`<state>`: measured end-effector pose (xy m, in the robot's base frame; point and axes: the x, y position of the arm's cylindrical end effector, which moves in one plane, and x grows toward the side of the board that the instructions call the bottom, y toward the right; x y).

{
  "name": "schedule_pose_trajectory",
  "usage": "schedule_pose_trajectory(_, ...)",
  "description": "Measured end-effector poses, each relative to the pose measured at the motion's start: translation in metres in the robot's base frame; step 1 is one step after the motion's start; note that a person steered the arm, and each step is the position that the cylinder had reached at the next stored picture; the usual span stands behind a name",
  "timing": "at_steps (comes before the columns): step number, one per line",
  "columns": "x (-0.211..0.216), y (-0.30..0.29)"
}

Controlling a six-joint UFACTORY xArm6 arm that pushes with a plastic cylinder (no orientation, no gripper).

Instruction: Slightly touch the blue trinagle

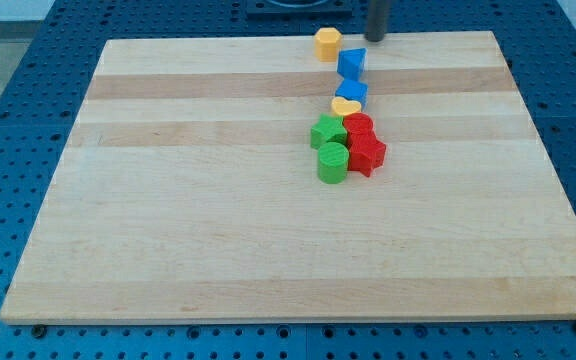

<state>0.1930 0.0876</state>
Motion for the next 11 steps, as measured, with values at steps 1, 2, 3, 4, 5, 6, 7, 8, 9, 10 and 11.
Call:
schedule_pose_trajectory(1, 0.019, -0.080)
schedule_pose_trajectory(2, 0.058, -0.147)
schedule_pose_trajectory(3, 0.069, -0.153)
schedule_pose_trajectory(4, 0.036, -0.124)
schedule_pose_trajectory(5, 0.002, -0.063)
schedule_pose_trajectory(6, 0.005, 0.027)
schedule_pose_trajectory(7, 0.034, 0.040)
schedule_pose_trajectory(8, 0.048, -0.003)
schedule_pose_trajectory(9, 0.059, -0.059)
schedule_pose_trajectory(10, 0.068, -0.093)
schedule_pose_trajectory(11, 0.043, -0.057)
